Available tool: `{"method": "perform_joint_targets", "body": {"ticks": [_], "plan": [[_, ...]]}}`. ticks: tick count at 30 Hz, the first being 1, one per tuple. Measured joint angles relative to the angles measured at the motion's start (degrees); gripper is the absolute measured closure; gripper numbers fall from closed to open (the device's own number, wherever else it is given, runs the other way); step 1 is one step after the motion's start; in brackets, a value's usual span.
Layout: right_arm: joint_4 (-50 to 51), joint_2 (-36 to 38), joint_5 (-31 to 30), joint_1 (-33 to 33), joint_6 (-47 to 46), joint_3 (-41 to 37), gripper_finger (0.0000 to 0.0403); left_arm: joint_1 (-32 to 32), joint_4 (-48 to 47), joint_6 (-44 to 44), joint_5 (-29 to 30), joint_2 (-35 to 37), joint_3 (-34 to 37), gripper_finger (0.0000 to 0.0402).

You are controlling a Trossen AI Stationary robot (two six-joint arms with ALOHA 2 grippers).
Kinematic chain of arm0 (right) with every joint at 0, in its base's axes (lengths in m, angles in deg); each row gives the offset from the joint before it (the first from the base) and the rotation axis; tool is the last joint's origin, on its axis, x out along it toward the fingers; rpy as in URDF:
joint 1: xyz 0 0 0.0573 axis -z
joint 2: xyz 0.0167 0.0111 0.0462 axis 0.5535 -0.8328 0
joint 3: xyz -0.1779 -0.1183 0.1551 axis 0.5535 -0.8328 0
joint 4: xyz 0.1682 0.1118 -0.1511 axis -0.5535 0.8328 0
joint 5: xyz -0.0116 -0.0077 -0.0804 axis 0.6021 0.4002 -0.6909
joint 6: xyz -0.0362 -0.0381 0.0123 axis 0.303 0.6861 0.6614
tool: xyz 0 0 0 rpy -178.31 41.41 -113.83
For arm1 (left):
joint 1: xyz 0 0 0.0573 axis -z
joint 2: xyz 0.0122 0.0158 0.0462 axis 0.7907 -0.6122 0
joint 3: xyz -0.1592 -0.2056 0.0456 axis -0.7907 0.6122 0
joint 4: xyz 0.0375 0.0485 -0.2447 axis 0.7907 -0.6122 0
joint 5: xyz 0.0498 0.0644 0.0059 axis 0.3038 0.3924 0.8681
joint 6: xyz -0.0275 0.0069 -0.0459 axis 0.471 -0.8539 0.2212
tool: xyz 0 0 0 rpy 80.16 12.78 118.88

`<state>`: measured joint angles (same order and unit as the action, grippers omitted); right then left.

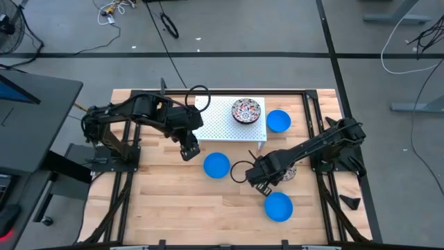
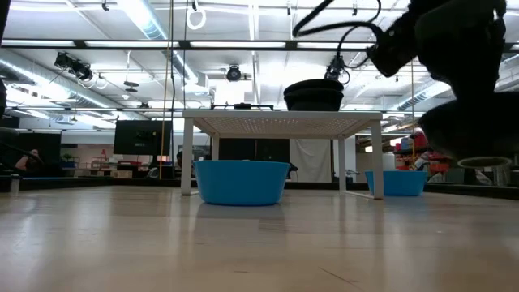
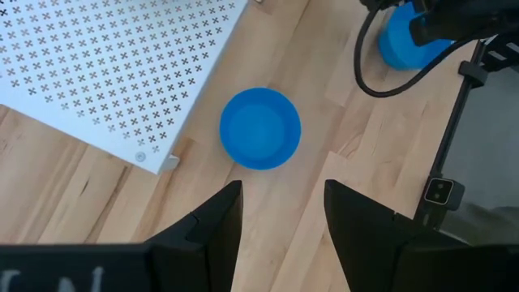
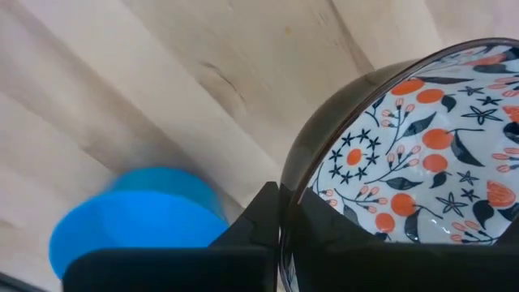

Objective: Pick & Place Mini bowls
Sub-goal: Stack the white patterned bowl on top of the other white patterned bowls on the shelf

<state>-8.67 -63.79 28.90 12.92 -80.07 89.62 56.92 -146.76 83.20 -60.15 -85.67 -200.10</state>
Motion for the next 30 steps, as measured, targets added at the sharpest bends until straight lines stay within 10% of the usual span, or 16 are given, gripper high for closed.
{"method": "perform_joint_targets", "body": {"ticks": [30], "plan": [[15.6,5.02,-0.03,-0.35,21.24,19.93,0.0394,0.02,-0.02,-1.46,-1.3,0.0,0.0,0.0223]]}}
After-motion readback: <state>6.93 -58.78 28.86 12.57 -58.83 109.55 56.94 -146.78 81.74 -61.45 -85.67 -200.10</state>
